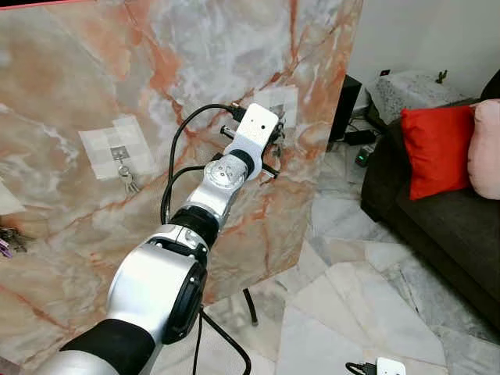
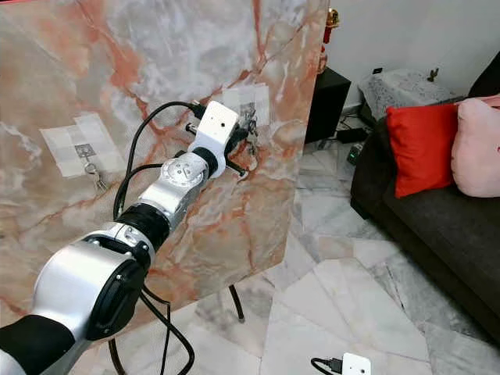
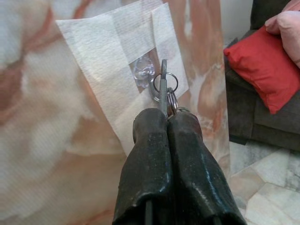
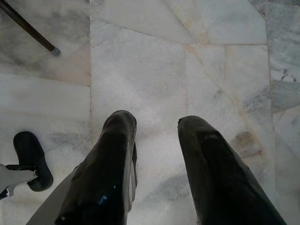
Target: Hang keys on a hook
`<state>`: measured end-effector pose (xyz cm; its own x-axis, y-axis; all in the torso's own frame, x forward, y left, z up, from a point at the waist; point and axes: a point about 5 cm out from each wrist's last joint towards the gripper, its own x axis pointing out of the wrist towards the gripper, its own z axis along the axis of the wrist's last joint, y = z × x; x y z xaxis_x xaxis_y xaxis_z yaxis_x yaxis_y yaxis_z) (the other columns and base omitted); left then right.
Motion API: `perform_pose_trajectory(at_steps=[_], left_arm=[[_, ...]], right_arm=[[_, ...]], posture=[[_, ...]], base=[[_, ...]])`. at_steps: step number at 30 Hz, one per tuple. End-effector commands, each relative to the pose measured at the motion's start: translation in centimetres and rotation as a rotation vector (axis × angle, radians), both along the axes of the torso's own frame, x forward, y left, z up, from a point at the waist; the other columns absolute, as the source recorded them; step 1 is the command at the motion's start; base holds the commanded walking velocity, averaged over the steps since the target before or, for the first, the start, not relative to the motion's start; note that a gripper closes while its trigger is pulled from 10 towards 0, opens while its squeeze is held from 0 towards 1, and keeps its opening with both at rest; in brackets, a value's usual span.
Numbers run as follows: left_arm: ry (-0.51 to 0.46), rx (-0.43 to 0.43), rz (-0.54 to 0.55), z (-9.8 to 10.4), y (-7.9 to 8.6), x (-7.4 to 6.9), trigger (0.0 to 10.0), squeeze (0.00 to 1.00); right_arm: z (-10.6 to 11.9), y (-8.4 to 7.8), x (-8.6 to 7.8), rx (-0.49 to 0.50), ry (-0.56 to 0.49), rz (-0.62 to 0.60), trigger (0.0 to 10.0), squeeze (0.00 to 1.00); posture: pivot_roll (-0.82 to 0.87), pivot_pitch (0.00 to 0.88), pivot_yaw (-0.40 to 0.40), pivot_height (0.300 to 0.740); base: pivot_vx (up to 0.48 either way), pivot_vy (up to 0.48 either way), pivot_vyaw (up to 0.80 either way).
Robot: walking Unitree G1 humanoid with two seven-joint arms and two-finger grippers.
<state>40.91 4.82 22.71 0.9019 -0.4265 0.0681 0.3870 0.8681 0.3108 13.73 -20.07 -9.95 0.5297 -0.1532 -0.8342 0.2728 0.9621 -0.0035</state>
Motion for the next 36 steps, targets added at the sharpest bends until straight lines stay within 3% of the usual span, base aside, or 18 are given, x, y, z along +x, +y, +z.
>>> perform_pose_trajectory(at_steps=[1, 36], left_arm=[[0.005, -0.008, 0.005, -0.06, 0.15, 0.03, 10.0, 0.0], [0.01, -0.042, 0.003, -0.58, 0.51, -0.1, 10.0, 0.0]], right_arm=[[-0.01, -0.19, -0.1, -0.005, 0.004, 0.001, 10.0, 0.0], [0.01, -0.2, -0.08, -0.008, 0.002, 0.001, 10.0, 0.0]], posture=[[0.0, 0.0, -0.05, 0.74], [0.0, 0.0, -0.052, 0.74]], base=[[0.0, 0.0, 0.0], [0.0, 0.0, 0.0]])
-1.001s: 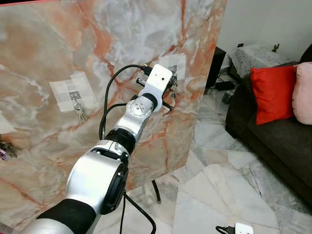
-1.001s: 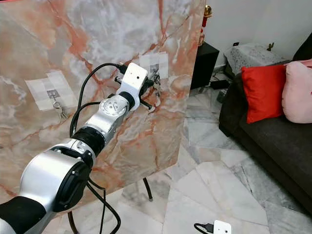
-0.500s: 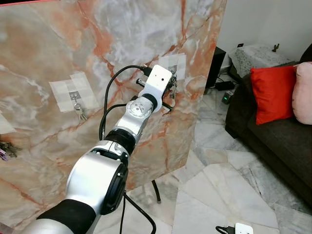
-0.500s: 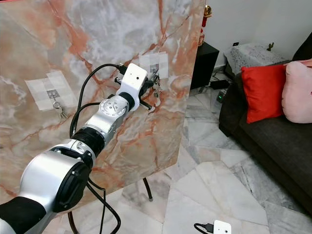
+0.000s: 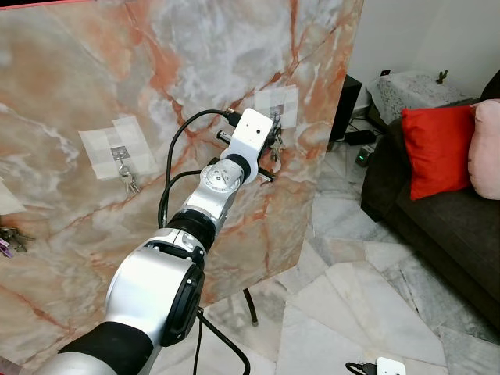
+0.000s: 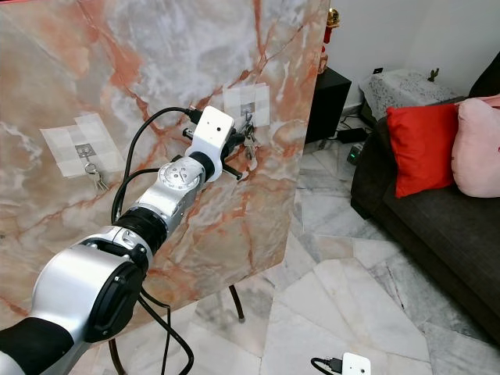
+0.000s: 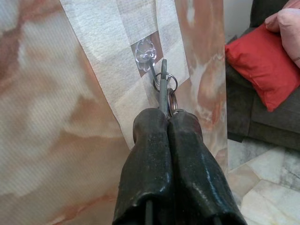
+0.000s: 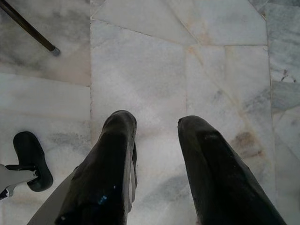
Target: Hang keys on a hook
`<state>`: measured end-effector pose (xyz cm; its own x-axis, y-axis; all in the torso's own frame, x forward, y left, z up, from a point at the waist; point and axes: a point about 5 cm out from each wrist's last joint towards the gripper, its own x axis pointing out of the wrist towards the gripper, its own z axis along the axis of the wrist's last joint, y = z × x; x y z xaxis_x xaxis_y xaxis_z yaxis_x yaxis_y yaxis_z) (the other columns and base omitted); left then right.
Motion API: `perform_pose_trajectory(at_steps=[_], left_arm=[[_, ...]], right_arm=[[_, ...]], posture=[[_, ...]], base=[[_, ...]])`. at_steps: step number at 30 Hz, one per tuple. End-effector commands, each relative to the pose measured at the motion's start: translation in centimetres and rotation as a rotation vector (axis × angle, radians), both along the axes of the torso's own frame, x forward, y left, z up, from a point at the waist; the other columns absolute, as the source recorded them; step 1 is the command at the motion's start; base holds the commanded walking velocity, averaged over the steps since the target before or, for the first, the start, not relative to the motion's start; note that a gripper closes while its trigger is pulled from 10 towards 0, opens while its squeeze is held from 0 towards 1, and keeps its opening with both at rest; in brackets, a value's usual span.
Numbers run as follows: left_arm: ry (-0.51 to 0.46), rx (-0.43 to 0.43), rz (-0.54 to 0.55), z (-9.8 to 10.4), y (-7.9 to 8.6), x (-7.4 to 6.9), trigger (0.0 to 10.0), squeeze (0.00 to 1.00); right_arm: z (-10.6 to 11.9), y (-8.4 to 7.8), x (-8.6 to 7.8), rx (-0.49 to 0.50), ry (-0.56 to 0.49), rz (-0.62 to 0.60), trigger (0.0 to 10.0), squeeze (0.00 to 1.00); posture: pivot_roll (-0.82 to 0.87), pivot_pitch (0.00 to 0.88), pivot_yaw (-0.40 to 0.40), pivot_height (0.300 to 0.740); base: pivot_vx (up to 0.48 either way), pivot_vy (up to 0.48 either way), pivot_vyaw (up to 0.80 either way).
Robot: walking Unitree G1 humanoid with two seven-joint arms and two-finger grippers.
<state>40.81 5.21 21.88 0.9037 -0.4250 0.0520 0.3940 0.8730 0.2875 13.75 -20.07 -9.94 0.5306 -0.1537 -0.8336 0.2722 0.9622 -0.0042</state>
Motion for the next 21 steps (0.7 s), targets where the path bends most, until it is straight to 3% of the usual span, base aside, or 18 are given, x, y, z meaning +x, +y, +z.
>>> perform_pose_trajectory(at_steps=[1, 21], left_arm=[[-0.017, -0.028, 0.003, 0.3, 0.14, 0.0, 10.0, 0.0], [-0.053, -0.063, 0.005, 1.15, 0.4, 0.09, 10.0, 0.0]], right_arm=[[0.0, -0.2, -0.11, -0.007, 0.003, 0.0, 10.0, 0.0], [0.0, -0.2, -0.1, -0.008, 0.002, 0.002, 10.0, 0.0]], posture=[[0.0, 0.0, -0.052, 0.74], [0.0, 0.0, -0.052, 0.74]], base=[[0.0, 0.0, 0.0], [0.0, 0.0, 0.0]])
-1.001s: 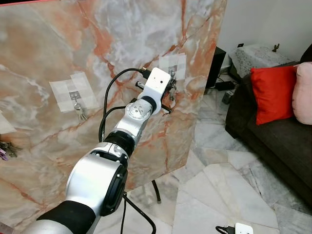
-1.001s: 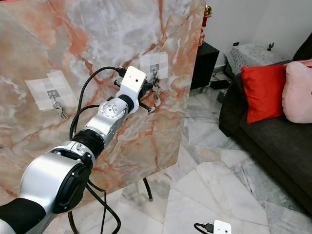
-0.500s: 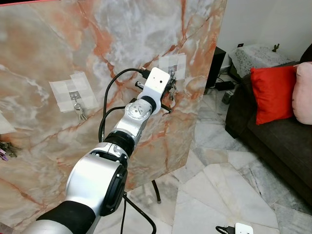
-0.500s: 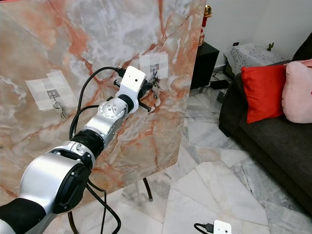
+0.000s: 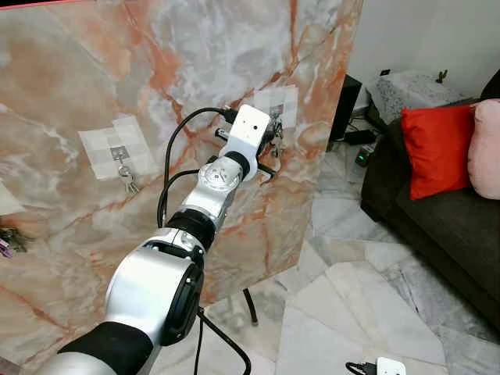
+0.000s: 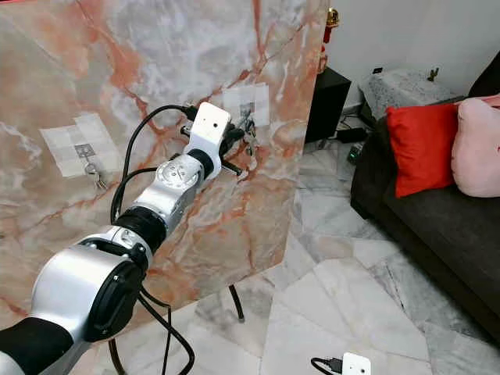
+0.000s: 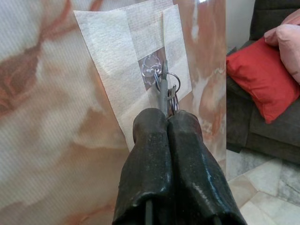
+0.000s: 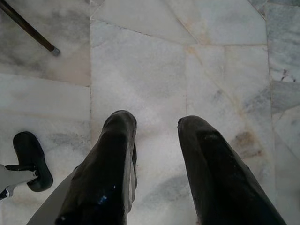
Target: Hang keys on a hook
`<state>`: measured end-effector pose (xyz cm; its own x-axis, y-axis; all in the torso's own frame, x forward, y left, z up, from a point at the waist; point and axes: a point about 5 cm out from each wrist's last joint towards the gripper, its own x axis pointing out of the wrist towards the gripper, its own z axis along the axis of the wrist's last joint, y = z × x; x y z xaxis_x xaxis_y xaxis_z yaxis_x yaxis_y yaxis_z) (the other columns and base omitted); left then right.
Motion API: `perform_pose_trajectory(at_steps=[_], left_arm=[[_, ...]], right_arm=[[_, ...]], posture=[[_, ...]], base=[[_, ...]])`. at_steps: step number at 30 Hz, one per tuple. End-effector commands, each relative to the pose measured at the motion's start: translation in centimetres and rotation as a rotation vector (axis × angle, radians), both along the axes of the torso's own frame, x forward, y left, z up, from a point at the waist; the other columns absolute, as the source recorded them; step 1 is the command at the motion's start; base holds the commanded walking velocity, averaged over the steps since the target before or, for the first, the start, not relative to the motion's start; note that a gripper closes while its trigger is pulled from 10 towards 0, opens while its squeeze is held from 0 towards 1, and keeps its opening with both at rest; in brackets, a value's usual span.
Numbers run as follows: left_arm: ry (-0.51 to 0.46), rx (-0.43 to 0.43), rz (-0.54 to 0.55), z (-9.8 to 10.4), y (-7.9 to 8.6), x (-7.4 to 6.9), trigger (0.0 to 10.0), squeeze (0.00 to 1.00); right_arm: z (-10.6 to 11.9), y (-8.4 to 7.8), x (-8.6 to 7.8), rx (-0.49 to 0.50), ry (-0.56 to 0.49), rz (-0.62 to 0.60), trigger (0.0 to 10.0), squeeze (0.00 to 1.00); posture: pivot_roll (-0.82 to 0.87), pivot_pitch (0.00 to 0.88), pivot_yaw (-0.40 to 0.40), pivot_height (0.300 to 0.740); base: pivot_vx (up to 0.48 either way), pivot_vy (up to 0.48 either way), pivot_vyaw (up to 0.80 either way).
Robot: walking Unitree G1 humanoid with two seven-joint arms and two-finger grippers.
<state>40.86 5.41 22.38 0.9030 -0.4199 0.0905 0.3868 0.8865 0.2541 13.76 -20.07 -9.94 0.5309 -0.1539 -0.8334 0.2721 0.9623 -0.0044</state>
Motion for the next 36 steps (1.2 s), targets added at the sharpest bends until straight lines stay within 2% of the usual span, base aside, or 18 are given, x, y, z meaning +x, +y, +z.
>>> perform_pose_trajectory(at_steps=[1, 22, 36], left_arm=[[-0.033, -0.016, 0.003, 0.64, 0.22, 0.04, 10.0, 0.0], [-0.029, -0.008, 0.009, 0.02, 0.82, -0.03, 10.0, 0.0], [-0.057, -0.051, 0.018, 0.72, 1.1, 0.03, 10.0, 0.0]], right_arm=[[0.0, -0.2, -0.1, -0.007, 0.002, 0.003, 10.0, 0.0], [0.01, -0.22, -0.09, -0.011, 0.002, 0.003, 10.0, 0.0], [0.01, -0.25, -0.1, -0.012, 0.002, 0.006, 10.0, 0.0]], posture=[[0.0, 0.0, -0.052, 0.74], [0.01, 0.0, -0.055, 0.74], [0.01, 0.0, -0.057, 0.74]], base=[[0.0, 0.0, 0.0], [0.0, 0.0, 0.0], [0.0, 0.0, 0.0]])
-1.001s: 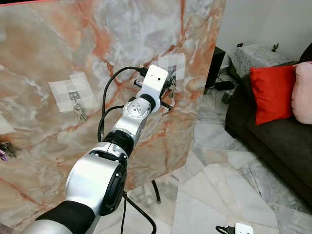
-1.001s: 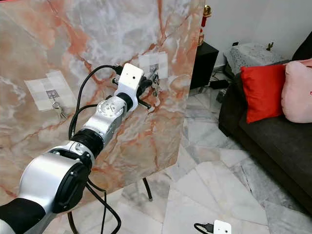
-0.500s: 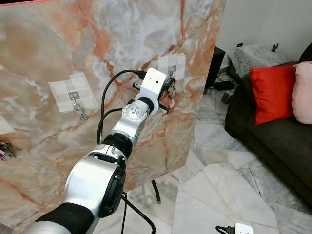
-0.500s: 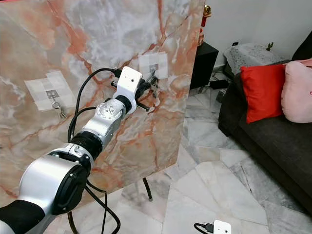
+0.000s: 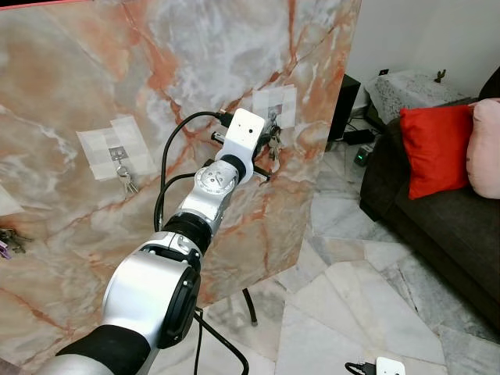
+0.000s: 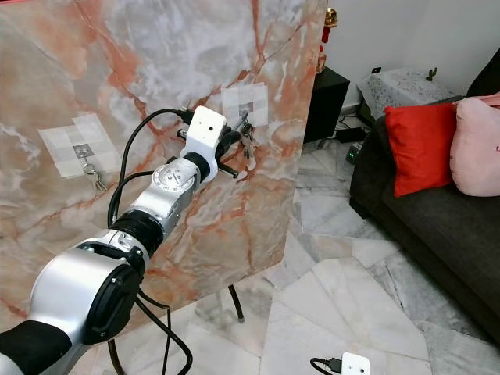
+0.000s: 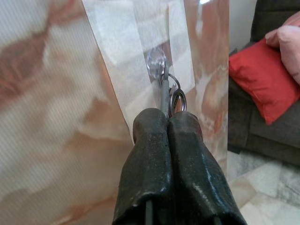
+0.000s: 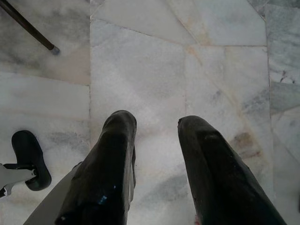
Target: Hang keys on a hook
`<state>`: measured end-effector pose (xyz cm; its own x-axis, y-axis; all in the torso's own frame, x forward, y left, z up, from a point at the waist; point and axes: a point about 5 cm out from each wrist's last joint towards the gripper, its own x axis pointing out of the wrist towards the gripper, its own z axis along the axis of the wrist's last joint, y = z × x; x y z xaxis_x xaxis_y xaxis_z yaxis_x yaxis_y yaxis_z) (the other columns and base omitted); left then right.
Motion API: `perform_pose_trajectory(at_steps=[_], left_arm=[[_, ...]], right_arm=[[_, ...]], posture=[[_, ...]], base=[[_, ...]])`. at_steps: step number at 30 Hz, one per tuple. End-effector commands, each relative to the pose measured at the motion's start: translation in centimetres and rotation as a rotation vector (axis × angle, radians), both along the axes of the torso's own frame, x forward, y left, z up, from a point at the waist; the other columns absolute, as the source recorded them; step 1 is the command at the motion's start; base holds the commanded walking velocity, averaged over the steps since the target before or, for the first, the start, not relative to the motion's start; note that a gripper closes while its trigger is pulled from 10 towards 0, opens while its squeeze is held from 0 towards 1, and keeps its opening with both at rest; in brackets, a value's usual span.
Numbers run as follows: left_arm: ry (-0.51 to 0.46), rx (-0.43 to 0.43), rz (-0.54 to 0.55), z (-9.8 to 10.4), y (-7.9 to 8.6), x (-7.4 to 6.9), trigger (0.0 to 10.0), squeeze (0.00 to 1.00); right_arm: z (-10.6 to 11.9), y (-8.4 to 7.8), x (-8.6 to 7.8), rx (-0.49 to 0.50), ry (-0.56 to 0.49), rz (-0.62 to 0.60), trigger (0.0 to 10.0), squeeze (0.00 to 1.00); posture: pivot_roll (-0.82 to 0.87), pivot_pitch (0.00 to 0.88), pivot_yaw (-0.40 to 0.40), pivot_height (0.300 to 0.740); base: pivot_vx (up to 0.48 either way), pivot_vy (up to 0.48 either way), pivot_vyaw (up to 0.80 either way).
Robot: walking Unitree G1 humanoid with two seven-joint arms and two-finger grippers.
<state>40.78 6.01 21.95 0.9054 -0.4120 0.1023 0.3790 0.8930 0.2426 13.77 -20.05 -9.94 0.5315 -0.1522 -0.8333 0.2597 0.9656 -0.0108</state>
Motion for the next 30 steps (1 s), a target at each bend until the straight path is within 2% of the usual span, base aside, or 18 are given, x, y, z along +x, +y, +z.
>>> perform_pose_trajectory(at_steps=[1, 10, 30], left_arm=[[-0.059, -0.048, 0.011, 1.3, 0.6, 0.1, 10.0, 0.0], [-0.068, -0.066, 0.004, 1.3, 0.8, 0.0, 10.0, 0.0], [-0.035, -0.031, -0.011, -0.4, 0.8, -0.4, 10.0, 0.0]], right_arm=[[0.0, -0.3, -0.1, -0.006, 0.001, -0.007, 10.0, 0.0], [0.0, -0.2, -0.1, -0.006, 0.0, -0.006, 10.0, 0.0], [0.0, -0.2, -0.1, -0.007, -0.001, -0.005, 10.0, 0.0]], posture=[[0.01, 0.0, -0.056, 0.74], [0.01, 0.0, -0.056, 0.74], [0.01, 0.0, -0.058, 0.74]], base=[[0.0, 0.0, 0.0], [0.0, 0.0, 0.0], [0.0, 0.0, 0.0]])
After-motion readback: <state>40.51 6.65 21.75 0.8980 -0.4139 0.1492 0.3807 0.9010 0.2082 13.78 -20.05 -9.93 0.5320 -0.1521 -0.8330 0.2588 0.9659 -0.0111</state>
